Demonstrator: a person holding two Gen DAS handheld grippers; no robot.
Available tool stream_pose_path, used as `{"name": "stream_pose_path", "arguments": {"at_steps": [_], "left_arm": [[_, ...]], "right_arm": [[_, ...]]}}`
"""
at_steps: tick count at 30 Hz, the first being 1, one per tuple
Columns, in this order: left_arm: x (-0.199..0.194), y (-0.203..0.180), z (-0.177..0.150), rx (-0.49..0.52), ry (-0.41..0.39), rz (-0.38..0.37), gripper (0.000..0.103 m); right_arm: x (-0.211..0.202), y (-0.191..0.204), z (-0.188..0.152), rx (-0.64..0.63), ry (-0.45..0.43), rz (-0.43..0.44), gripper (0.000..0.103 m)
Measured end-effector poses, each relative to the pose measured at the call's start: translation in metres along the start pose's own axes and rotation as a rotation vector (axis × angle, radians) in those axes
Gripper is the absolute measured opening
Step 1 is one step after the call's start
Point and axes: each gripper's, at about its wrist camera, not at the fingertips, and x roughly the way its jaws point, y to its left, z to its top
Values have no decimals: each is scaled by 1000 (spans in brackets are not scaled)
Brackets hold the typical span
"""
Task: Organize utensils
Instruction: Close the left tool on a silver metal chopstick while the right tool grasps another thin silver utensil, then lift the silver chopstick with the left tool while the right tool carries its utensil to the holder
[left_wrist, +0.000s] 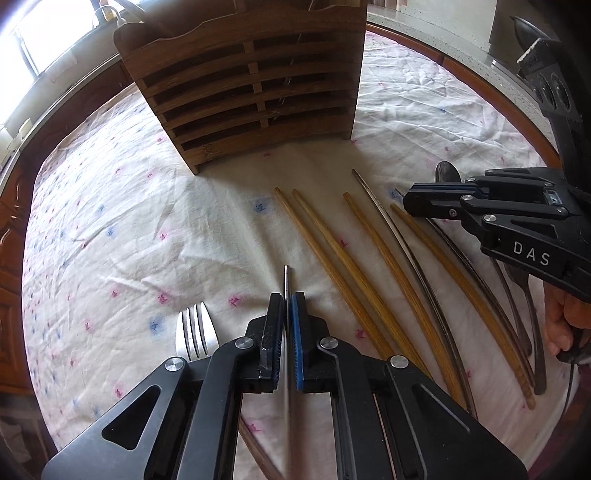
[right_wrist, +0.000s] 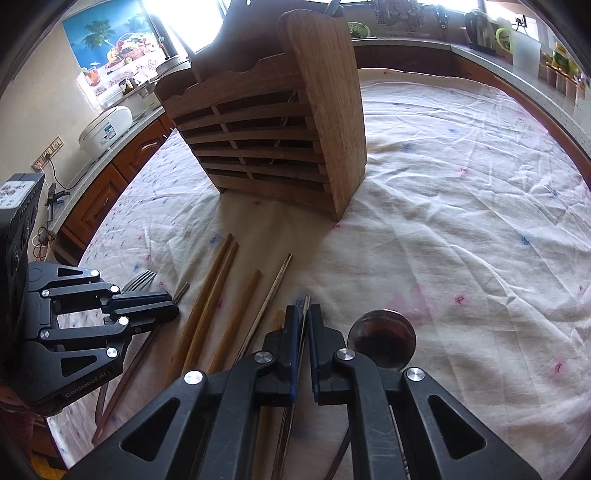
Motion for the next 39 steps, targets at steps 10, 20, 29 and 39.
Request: {"name": "stream_pose_path", "arguments": {"at_steps": [10, 20, 29, 39], "left_arm": [[-31, 10, -22, -73, -58, -123, 4], [-110, 29, -42, -215, -271, -216, 4], [-172, 42, -61, -287, -441, -267, 4], [-204, 52, -75, -323, -550, -295, 4]], "right_arm": [[-33, 6, -8, 38, -56, 57, 5], [-92, 27, -5, 22, -201, 64, 4], [-146, 40, -11, 4, -352, 65, 4], [-178, 52, -12, -20, -444, 52, 4]]}}
